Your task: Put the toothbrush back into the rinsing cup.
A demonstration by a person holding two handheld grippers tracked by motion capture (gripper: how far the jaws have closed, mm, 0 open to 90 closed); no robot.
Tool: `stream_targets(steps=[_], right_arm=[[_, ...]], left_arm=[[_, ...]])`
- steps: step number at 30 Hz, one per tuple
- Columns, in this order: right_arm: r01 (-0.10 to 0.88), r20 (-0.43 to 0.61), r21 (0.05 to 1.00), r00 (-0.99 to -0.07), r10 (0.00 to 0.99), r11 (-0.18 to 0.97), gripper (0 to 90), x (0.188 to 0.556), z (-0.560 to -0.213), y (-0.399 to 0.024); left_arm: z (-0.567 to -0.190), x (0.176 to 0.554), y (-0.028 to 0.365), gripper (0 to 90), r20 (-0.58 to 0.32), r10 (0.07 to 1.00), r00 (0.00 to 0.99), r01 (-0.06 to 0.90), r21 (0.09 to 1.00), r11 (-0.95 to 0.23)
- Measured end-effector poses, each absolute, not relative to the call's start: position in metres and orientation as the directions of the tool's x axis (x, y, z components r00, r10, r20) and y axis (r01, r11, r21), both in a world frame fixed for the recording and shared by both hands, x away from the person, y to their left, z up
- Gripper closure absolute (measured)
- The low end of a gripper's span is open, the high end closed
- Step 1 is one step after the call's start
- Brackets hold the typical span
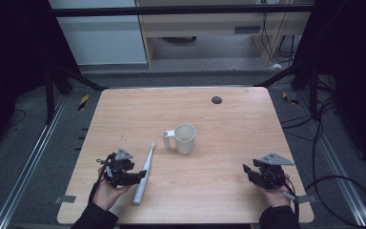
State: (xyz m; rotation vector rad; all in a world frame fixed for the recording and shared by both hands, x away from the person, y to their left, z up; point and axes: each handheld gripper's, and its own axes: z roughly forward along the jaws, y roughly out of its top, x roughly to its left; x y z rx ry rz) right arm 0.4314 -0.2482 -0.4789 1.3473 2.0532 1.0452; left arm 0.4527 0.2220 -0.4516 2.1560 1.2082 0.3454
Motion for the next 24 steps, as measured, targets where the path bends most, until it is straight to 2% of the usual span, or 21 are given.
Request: stream_targets(steps=[2, 8, 24], right_arm=[[0.553, 0.017, 0.8, -0.409, 0.912, 0.233, 51.8, 0.432, -0.479, -0.248], [0.556, 0.016, 0.797, -0.409, 0.912, 0.235, 50.9, 0.433, -0.48, -0.248], [0.565, 0.026, 0.793, -0.406, 0.914, 0.228, 50.3, 0.434, -0.48, -0.249]], left_arm=[[-0.451, 0.456, 0.222, 35.1, -0.076, 0.839, 0.539, 0.672, 0.639, -0.374], [-0.449, 0.468, 0.22, 34.3, -0.076, 0.846, 0.527, 0.676, 0.641, -0.364], [-0.451, 0.49, 0.201, 39.0, -0.057, 0.849, 0.525, 0.701, 0.595, -0.393]])
